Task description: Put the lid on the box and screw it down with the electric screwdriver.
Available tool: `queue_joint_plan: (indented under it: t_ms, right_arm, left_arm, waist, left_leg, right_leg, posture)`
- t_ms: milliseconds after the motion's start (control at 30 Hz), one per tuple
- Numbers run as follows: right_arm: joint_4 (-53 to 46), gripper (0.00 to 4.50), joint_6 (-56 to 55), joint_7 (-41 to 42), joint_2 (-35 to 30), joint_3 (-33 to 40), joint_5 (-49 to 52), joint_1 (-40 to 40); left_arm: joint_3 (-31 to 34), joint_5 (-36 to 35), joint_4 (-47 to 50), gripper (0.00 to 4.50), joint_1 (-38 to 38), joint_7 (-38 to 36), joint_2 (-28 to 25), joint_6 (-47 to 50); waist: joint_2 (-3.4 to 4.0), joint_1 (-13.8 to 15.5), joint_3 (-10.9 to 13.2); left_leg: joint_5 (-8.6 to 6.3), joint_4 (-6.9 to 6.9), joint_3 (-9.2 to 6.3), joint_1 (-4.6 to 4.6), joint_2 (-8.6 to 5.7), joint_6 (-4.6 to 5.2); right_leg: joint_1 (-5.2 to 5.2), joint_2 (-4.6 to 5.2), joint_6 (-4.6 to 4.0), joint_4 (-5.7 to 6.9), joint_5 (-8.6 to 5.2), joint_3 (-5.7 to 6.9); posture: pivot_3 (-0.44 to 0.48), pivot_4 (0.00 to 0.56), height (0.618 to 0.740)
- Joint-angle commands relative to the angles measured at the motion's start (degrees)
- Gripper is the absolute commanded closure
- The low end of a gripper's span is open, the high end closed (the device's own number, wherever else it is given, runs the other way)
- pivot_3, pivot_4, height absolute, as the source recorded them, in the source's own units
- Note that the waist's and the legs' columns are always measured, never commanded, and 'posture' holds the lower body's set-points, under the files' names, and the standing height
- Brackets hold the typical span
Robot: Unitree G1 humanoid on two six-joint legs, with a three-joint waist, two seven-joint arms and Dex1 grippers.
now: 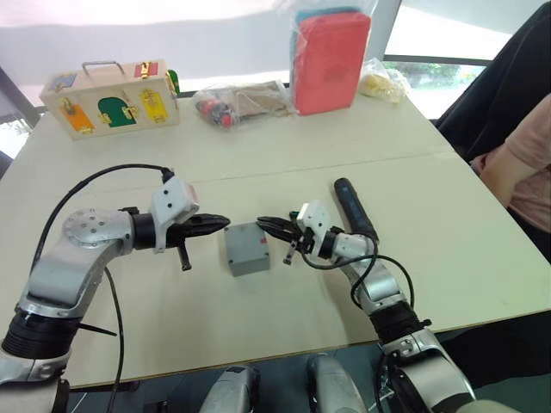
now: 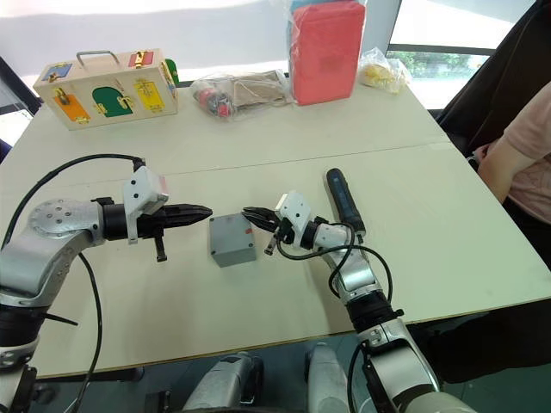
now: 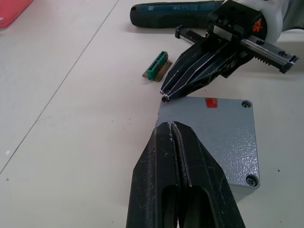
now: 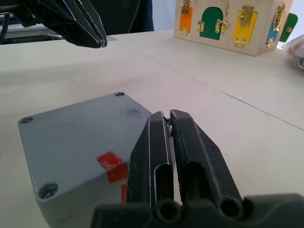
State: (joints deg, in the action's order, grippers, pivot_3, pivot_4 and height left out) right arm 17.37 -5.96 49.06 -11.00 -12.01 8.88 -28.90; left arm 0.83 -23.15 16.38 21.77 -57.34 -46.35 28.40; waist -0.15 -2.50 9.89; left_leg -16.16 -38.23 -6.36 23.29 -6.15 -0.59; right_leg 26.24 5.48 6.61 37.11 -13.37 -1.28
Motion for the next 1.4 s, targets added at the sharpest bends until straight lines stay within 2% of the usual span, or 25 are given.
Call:
queue_joint_plan:
  t_ms: [33,400,500,567,767,867,967,1133,1267,1400]
  right_arm:
    - [-3.72,4.39,1.67,0.44,-0.15,0.03,1.01,0.28]
    - [-4.49,4.39,5.84,0.64,-1.47,-0.45,0.21,-0.04]
    - [-5.44,3.63,7.39,0.83,-1.96,-0.29,0.45,-0.42]
    - [-6.29,2.97,8.19,0.82,-2.35,-0.30,0.35,-0.58]
    - [-12.20,0.68,12.52,1.27,-4.86,-0.07,0.97,-0.59]
    - [-18.14,0.68,18.45,0.43,-7.19,0.83,1.48,-0.89]
    - [-27.83,0.68,34.07,-3.01,-11.69,3.27,2.01,-3.50]
    - [-37.15,0.68,61.31,-4.68,-21.46,7.85,6.23,-10.50]
    - [-37.11,0.68,78.84,-3.76,-29.43,6.76,9.23,-17.40]
    - [-29.17,0.68,95.04,-5.10,-35.70,-0.46,9.85,-26.39]
  left_arm:
    - [0.55,-0.18,1.08,4.50,0.93,0.10,-0.02,-0.70]
    - [0.07,0.11,0.81,4.50,1.44,0.08,0.35,-0.76]
    - [0.04,0.12,0.81,4.50,1.50,0.21,0.47,-0.67]
    - [0.04,0.12,0.83,4.50,1.48,0.28,0.54,-0.65]
    - [0.06,0.05,1.13,4.50,1.24,0.61,0.99,-0.55]
    - [0.05,-0.11,1.30,4.50,1.15,0.47,1.30,-0.55]
    - [0.24,-0.53,0.80,4.50,1.17,-1.04,1.02,-1.40]
    - [-0.40,-0.77,0.71,4.50,3.14,-1.85,1.81,-1.38]
    - [-1.31,-0.62,0.84,4.50,3.88,-2.10,2.83,-1.81]
    - [-2.08,-0.81,1.47,4.50,3.90,-2.57,3.64,-2.15]
  waist:
    - [0.00,-0.01,0.00]
    - [0.00,0.05,0.00]
    - [0.00,0.05,0.00]
    - [-0.01,-0.01,-0.01]
    - [-0.01,-0.01,-0.01]
    - [-0.01,0.04,0.00]
    - [-0.01,0.39,0.00]
    - [-0.01,1.34,-0.01]
    - [-0.03,1.88,-0.02]
    - [-0.03,1.79,-0.01]
  left_leg:
    - [0.00,0.00,0.00,0.00,0.00,0.00]
    - [0.00,0.00,0.00,0.00,0.00,0.00]
    - [0.00,0.00,0.00,0.00,0.00,0.00]
    - [0.00,0.00,0.00,0.00,0.00,0.00]
    - [0.00,0.00,0.00,0.00,0.01,0.00]
    - [0.00,0.00,0.01,0.01,0.01,0.00]
    - [0.00,-0.01,0.01,0.03,-0.02,0.00]
    - [0.00,-0.05,0.01,0.03,-0.03,0.00]
    - [-0.01,-0.06,0.02,0.03,-0.02,0.02]
    - [-0.02,-0.07,0.11,0.04,-0.02,0.04]
  right_leg:
    - [0.01,0.00,0.00,0.00,0.00,0.00]
    - [-0.01,0.00,0.00,-0.01,0.00,0.00]
    - [-0.01,0.00,0.00,-0.01,0.00,0.00]
    - [-0.01,0.00,0.00,-0.01,0.00,0.00]
    - [0.01,0.00,0.00,-0.01,0.00,0.00]
    - [0.02,0.00,0.00,-0.01,0.00,0.00]
    - [0.00,0.04,0.00,-0.01,0.00,0.00]
    - [0.02,0.06,-0.01,-0.04,0.00,-0.01]
    - [-0.02,0.10,-0.02,-0.08,-0.01,0.01]
    - [-0.01,0.17,-0.02,-0.10,-0.01,-0.04]
  posture:
    - [0.000,0.150,0.740]
    - [0.000,0.150,0.740]
    - [0.000,0.150,0.740]
    - [0.000,0.150,0.740]
    - [0.000,0.150,0.740]
    - [0.000,0.150,0.740]
    - [0.000,0.150,0.740]
    - [0.000,0.150,0.740]
    - [0.000,0.150,0.740]
    - [0.000,0.150,0.740]
